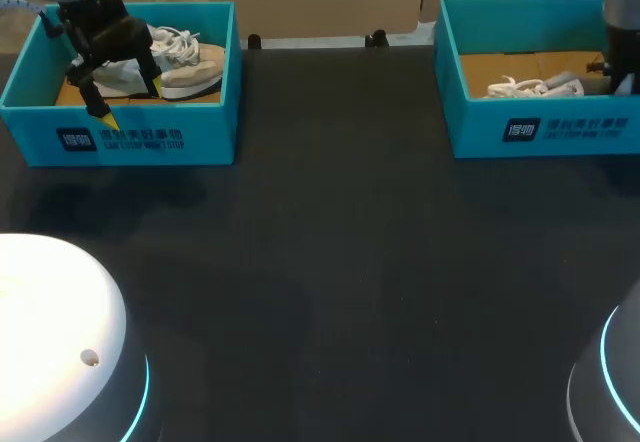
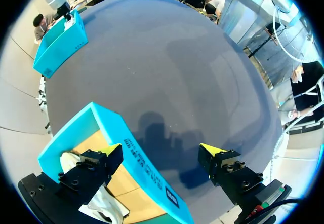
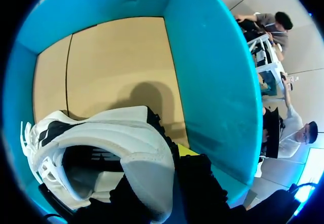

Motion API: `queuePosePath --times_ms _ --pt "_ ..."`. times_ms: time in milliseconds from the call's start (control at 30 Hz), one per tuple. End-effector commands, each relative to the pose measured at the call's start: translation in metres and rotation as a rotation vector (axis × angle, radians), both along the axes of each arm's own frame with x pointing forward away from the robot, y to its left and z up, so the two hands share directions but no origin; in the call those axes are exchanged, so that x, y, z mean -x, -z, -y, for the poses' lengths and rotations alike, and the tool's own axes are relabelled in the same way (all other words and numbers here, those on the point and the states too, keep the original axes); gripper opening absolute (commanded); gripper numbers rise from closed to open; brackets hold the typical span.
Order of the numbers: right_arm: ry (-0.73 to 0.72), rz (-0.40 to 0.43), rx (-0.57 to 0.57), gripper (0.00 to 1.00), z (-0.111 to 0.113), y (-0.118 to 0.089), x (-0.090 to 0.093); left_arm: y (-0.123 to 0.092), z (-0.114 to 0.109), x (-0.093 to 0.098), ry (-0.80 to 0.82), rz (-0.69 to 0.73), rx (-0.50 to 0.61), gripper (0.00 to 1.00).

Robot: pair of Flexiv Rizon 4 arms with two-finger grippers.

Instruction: Take the shoe out of the shoebox, open the shoe tongue, remove and reinsert the insole, then place the shoe into the shoebox

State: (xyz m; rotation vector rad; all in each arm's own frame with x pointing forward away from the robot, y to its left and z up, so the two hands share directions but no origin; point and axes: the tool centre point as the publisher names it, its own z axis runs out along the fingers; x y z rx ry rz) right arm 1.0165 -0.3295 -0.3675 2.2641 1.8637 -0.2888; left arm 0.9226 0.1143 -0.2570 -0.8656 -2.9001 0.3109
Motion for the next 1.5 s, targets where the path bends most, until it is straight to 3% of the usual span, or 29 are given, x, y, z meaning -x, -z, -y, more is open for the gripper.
queuePosePath --times_ms 33,100,200,300,433,533,600,800,1200,1333,1400,1433,1500 --pt "-0.006 -0.002 -0.014 0.0 0.002 0.005 -0.002 0.0 0.0 -0.001 0.002 -0.002 -0.003 1.0" --pt "-0.012 -0.002 -0.022 0.0 0.003 0.005 -0.002 0.0 0.0 -0.001 0.002 -0.002 -0.003 1.0" --pt "-0.011 0.002 -0.029 0.25 0.006 0.003 -0.002 0.0 0.0 -0.001 0.002 -0.002 -0.003 1.0" --pt "-0.01 -0.001 -0.037 0.42 0.01 0.004 -0.003 0.0 0.0 -0.001 0.002 -0.002 -0.003 1.0" --pt "-0.012 -0.007 -0.035 0.5 0.011 0.005 -0.003 0.0 0.0 -0.001 0.002 -0.002 -0.003 1.0" --pt "-0.015 -0.007 -0.036 0.91 0.01 0.0 -0.001 0.0 0.0 -0.001 0.002 -0.002 -0.003 1.0" --pt "-0.017 -0.001 -0.036 1.0 0.009 -0.005 0.0 0.0 0.0 -0.001 0.002 -0.002 -0.003 1.0" --pt "-0.007 0.037 -0.036 1.0 0.001 -0.03 0.005 0.0 0.0 -0.001 0.002 -0.002 -0.003 1.0" --pt "-0.003 0.091 -0.074 1.0 -0.026 -0.1 0.026 0.0 0.0 -0.001 0.002 -0.002 -0.003 1.0" --pt "0.007 0.101 -0.11 1.0 -0.038 -0.127 0.039 0.0 0.0 -0.001 0.002 -0.002 -0.003 1.0" --pt "0.007 0.1 -0.121 1.0 -0.04 -0.132 0.042 0.0 0.0 -0.001 0.002 -0.002 -0.003 1.0" --pt "0.014 0.092 -0.136 1.0 -0.047 -0.145 0.055 0.0 0.0 -0.001 0.002 -0.002 -0.003 1.0" --pt "0.016 0.093 -0.173 1.0 -0.051 -0.151 0.063 0.0 0.0 -0.001 0.002 -0.002 -0.003 1.0"
